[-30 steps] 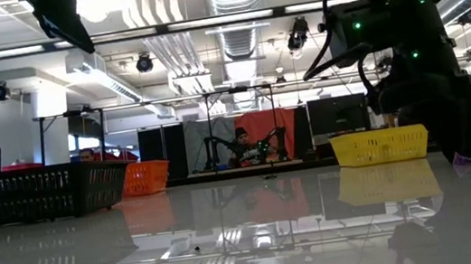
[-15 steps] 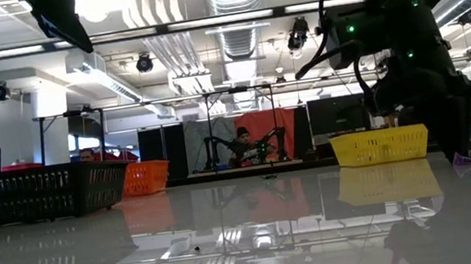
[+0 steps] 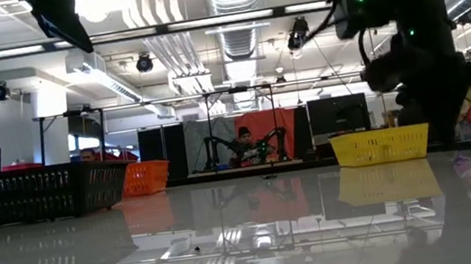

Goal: Sort Halloween decoration
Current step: Put the black spider toy into the black bin

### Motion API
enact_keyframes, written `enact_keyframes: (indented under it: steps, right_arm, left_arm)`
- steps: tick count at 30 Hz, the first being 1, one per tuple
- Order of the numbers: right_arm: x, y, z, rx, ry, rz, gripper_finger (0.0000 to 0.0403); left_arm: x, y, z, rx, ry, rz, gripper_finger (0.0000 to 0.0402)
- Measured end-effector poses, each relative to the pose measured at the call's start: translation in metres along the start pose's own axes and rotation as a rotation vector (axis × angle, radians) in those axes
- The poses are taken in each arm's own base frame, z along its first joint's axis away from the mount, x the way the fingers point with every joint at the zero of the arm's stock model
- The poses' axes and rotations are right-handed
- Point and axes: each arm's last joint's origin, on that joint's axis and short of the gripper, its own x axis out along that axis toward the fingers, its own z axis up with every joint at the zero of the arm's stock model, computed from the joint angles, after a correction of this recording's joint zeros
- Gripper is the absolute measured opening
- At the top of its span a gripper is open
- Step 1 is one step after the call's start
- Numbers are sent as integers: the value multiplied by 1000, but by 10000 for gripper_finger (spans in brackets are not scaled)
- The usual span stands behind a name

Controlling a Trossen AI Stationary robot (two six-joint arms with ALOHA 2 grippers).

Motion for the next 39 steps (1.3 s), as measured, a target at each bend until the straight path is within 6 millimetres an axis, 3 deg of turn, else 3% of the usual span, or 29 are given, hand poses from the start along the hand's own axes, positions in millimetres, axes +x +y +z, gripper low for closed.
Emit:
enact_keyframes:
  steps: [6,11,25,34,39]
  right_arm:
    - [-19,-5,-4,26,-68,69,8]
    - [-23,0,-1,33,-112,138,8]
    - [-41,38,22,9,-371,555,9]
    - [-38,60,37,-4,-477,707,9]
    - [-35,81,50,-49,-495,706,9]
  left_arm:
    - [0,0,1,-1,-11,1,91]
    - [0,0,1,-1,-11,1,91]
    - [0,0,1,-1,-10,6,91]
    - [1,0,3,-1,-23,9,91]
    - [1,0,3,-1,-22,9,91]
